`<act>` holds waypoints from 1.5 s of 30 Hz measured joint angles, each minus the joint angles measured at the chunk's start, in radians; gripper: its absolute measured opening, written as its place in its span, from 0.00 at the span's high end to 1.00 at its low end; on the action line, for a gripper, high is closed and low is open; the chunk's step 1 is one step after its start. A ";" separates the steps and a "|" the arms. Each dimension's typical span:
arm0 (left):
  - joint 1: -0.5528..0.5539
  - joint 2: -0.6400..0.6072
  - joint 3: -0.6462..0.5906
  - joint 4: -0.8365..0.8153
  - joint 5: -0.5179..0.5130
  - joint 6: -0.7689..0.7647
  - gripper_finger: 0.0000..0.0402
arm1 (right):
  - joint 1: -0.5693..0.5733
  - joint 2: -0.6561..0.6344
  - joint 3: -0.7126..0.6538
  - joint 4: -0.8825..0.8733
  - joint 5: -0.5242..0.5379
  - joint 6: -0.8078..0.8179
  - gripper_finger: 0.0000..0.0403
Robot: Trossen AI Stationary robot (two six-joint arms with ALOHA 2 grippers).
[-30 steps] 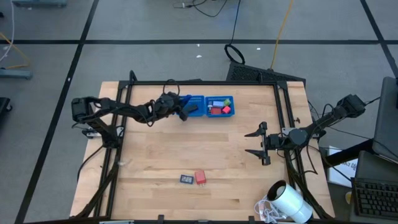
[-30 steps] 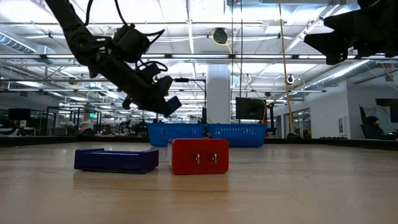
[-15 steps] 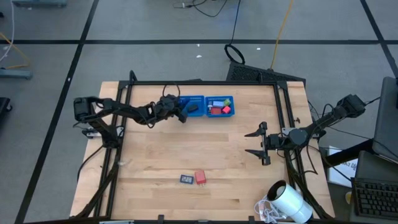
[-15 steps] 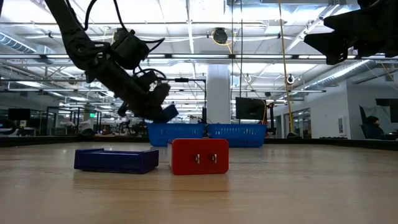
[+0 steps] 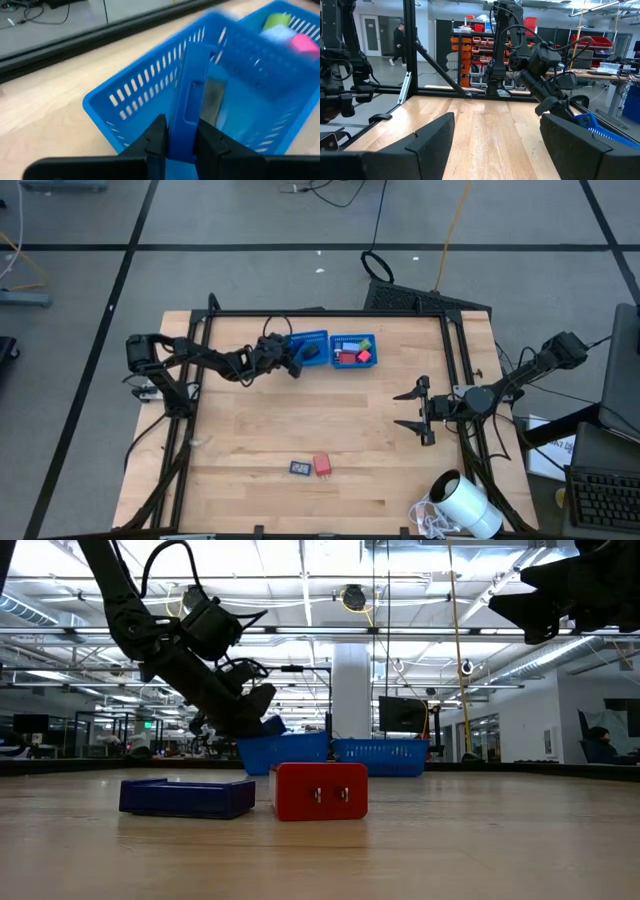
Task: Pick & Place Office items
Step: Put the blue timer into the left blue bin, then put the dark blue timer into the left blue bin
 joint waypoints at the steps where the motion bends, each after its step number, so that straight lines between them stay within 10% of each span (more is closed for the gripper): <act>1: 0.000 0.000 0.000 0.006 0.000 0.000 0.84 | 0.000 0.000 0.000 0.000 0.000 0.000 0.30; 13: 0.000 0.000 0.000 0.004 0.005 0.003 0.84 | 0.000 0.000 0.000 0.000 0.000 0.000 0.30; 30: 0.000 -0.020 0.003 0.023 0.030 0.009 0.57 | 0.000 0.000 0.000 0.000 0.000 0.000 0.30; 45: -0.042 -0.224 0.005 0.025 0.150 0.002 0.59 | 0.000 0.000 0.000 0.000 0.000 0.000 0.30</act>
